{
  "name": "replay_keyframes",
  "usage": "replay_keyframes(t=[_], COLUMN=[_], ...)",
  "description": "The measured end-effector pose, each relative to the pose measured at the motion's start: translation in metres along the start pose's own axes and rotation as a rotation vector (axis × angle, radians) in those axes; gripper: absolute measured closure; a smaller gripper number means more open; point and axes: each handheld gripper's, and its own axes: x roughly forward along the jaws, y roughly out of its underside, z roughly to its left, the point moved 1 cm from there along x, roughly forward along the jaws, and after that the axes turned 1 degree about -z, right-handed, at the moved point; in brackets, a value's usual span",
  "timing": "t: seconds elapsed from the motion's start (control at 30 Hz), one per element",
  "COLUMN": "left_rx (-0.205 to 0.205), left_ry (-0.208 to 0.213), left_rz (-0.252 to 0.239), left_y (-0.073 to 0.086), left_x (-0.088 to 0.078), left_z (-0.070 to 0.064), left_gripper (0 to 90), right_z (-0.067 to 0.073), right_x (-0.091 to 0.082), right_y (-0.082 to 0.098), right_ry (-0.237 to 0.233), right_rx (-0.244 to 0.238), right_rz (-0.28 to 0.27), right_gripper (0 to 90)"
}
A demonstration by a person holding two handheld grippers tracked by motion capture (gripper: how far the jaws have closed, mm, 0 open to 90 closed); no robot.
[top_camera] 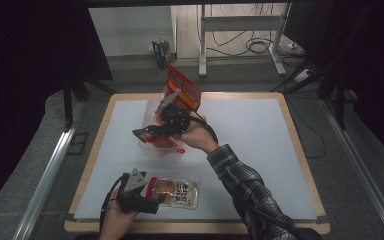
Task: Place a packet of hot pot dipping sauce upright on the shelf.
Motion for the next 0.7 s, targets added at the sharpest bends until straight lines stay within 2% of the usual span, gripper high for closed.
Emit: replay_keyframes(t=[0.2, 0.37, 0.53, 0.7], left_rx=[-0.003, -0.002, 0.005, 0.006], left_ry=[0.001, 0.003, 0.002, 0.001], left_rz=[0.0, 0.003, 0.006, 0.009], left_y=[0.0, 0.0, 0.0, 0.0], left_x=[0.0, 0.001, 0.001, 0.002], left_z=[0.0, 0.0, 0.0, -0.001], left_gripper=[0.0, 0.0, 0.0, 0.0], right_z=[0.001, -0.002, -0.004, -0.009], right_x=[0.003, 0.001, 0.007, 0.006], right_y=[-0.001, 0.003, 0.018, 0.038], right_ry=[0.007, -0.001, -0.015, -0.034], right_rx=[-0.008, 0.011, 0.032, 0.066], right_rz=[-0.061, -0.123, -0.126, -0.153], right_gripper=[89.0, 89.0, 88.9, 88.7])
